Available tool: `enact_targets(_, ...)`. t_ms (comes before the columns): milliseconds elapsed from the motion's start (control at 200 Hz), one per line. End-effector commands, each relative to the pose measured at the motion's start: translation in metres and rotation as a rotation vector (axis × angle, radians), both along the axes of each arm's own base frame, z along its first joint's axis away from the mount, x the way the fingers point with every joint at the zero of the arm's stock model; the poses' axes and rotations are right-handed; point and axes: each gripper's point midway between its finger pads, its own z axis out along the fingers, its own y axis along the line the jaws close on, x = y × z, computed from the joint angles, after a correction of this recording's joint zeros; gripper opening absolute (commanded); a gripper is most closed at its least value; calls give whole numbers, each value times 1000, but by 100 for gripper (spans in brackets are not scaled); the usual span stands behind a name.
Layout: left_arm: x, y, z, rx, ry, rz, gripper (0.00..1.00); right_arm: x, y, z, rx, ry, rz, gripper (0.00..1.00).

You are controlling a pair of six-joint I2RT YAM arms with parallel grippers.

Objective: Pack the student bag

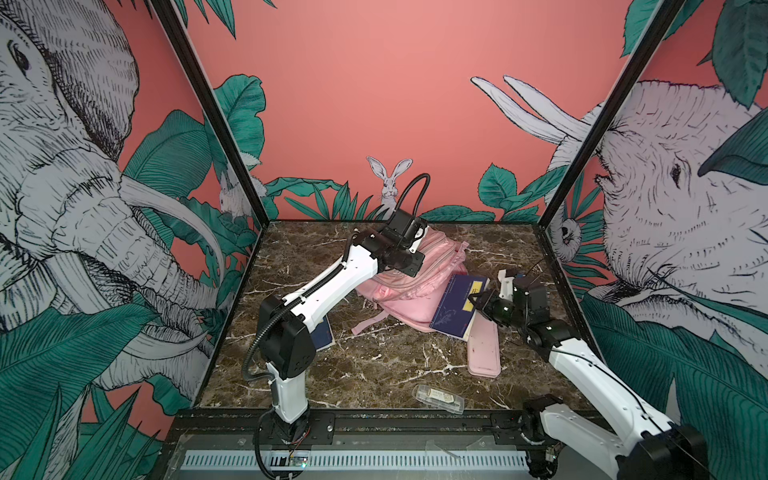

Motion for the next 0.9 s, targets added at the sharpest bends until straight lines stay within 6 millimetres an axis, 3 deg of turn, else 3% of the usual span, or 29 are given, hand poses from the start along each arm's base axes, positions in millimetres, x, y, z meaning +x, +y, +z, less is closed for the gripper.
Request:
enact_targets(0,-2,-5,85,-225,-146,-7,0,25,15,33,140,-114,0,0)
enact_targets(415,1,0,74,-271,-103,20,0,84,42,31,339,-124,-26,0)
enact_targets(605,13,14,66,-268,-92,63,0,116,68,29,414,-114,-7,0)
enact_targets(670,13,16,65,-269,-87,67,0,124,78,41,438,-143,7,0)
enact_targets(715,14,17,65,-271,-88,69,0,131,85,27,426,-107,4,0)
enact_targets(785,14,20,66,-275,-90,75,0,140,95,28,425,-109,14,0)
enact_targets(895,16,25,64,-276,-83,85,0,150,111,12,427,-61,18,0)
